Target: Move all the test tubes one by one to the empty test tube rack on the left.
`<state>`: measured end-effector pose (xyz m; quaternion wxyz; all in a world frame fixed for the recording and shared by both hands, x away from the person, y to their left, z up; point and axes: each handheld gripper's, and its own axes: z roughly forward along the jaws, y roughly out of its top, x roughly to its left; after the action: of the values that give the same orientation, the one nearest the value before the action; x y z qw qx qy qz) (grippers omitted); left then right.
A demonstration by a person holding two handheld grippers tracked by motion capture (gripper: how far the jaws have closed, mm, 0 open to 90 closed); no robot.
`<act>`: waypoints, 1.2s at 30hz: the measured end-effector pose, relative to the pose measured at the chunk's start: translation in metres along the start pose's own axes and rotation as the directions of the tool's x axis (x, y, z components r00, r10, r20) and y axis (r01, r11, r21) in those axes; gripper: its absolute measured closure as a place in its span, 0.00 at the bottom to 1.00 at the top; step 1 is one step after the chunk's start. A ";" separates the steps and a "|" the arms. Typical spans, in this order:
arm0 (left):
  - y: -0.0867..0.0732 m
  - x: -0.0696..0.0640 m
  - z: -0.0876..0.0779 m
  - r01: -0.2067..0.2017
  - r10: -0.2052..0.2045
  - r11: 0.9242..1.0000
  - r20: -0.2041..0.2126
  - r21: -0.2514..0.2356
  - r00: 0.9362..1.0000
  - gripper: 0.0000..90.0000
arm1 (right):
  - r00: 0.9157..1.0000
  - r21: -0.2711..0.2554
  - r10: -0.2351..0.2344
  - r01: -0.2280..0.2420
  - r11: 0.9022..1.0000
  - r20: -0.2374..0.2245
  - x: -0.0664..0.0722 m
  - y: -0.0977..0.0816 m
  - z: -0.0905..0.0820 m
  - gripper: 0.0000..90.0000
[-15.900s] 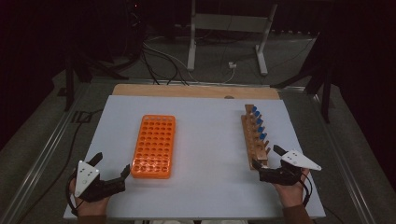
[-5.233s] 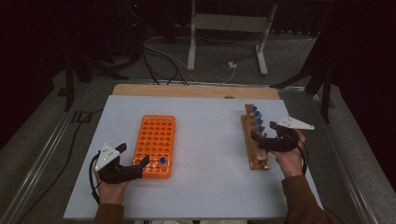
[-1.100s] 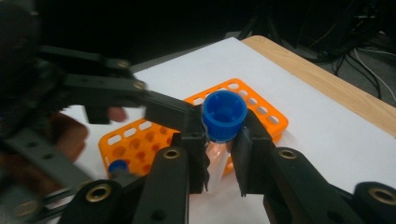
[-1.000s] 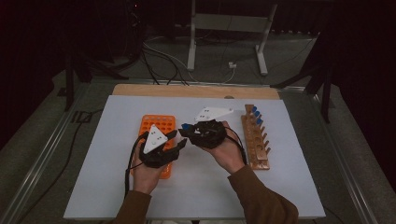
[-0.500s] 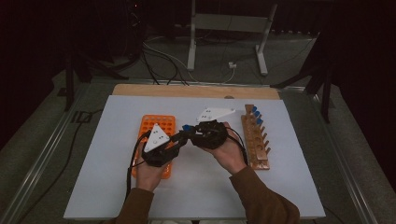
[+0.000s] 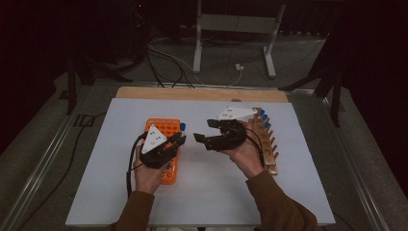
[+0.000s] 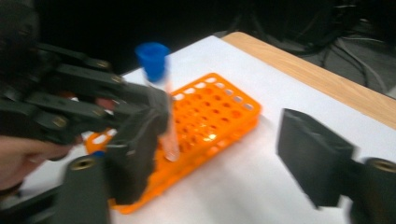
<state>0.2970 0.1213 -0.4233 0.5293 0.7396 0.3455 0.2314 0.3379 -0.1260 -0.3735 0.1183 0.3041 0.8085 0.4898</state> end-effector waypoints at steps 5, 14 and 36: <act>-0.002 0.004 -0.003 0.012 -0.012 1.000 -0.010 0.003 1.000 0.87 | 0.997 0.008 0.027 -0.028 1.000 0.075 -0.012 -0.010 -0.003 0.16; -0.006 0.010 -0.012 0.031 -0.030 1.000 -0.009 0.007 0.999 0.87 | 0.992 -0.001 0.034 -0.034 0.999 0.120 -0.027 -0.024 -0.015 0.03; -0.034 0.024 -0.043 0.096 -0.095 0.995 -0.036 0.025 0.995 0.87 | 0.960 -0.054 0.049 -0.035 0.998 0.274 -0.058 -0.072 -0.071 0.00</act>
<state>0.2730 0.1726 -0.4412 0.5236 0.7253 0.3925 0.2140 0.3217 -0.2360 -0.4069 0.2265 0.3833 0.7655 0.4645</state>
